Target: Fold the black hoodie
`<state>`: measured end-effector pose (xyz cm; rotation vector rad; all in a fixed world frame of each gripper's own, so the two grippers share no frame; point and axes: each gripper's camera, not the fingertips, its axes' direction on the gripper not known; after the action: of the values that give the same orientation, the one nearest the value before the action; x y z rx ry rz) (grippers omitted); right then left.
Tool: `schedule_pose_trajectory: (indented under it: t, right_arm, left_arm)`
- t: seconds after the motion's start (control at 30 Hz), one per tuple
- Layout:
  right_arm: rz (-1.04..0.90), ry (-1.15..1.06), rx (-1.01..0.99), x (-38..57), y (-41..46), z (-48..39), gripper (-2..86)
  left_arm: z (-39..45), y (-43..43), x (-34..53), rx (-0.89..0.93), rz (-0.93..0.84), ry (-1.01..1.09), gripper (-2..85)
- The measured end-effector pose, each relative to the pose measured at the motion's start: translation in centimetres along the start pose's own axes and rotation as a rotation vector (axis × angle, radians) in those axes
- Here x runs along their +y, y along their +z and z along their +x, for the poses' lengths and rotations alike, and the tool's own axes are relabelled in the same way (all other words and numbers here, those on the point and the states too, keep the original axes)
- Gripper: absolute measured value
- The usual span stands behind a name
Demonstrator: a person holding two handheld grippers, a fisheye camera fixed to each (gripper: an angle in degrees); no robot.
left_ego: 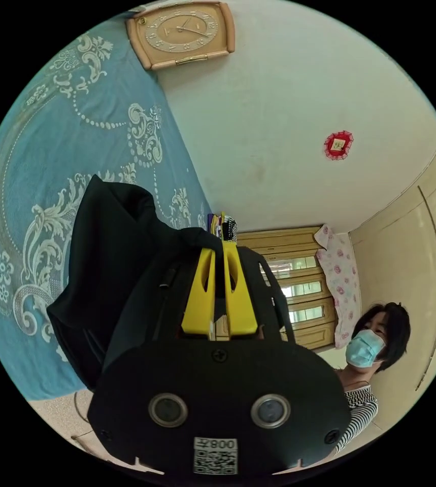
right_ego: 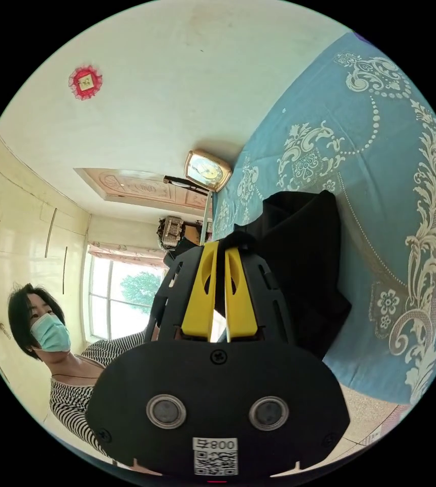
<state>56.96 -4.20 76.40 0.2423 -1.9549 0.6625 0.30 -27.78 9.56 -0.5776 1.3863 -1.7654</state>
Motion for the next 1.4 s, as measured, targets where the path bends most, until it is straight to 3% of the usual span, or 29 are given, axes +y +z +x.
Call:
schedule_pose_trajectory:
  t: [0.23, 0.6, 1.0, 1.27, 1.33, 1.4]
  right_arm:
    - [-0.047, 0.153, 0.079, -9.3, 4.1, 6.1, 1.0]
    - [0.021, 0.253, -0.044, -13.3, 5.6, 9.6, 2.8]
    - [0.18, 0.121, 0.045, -11.0, 6.0, 4.5, 8.5]
    - [0.291, 0.139, -0.113, -9.7, 6.9, 6.0, 9.2]
    - [0.299, 0.08, -0.088, -9.5, 7.4, 4.7, 8.0]
    - [0.219, -0.036, 0.071, -9.8, 10.5, 1.8, 5.5]
  left_arm:
    - [-4.4, 3.5, -8.4, -0.162, -0.001, -0.156, 4.0]
    - [-6.0, 7.1, -13.8, -0.026, 0.052, -0.209, 8.8]
    - [2.2, 8.7, -12.6, -0.093, 0.252, 0.046, 7.7]
    - [4.8, 16.0, -10.5, -0.158, 0.097, 0.143, 4.9]
    - [5.5, 17.9, -10.1, -0.178, 0.077, 0.179, 3.6]
    - [6.6, 20.2, -9.8, -0.243, 0.037, 0.238, 2.2]
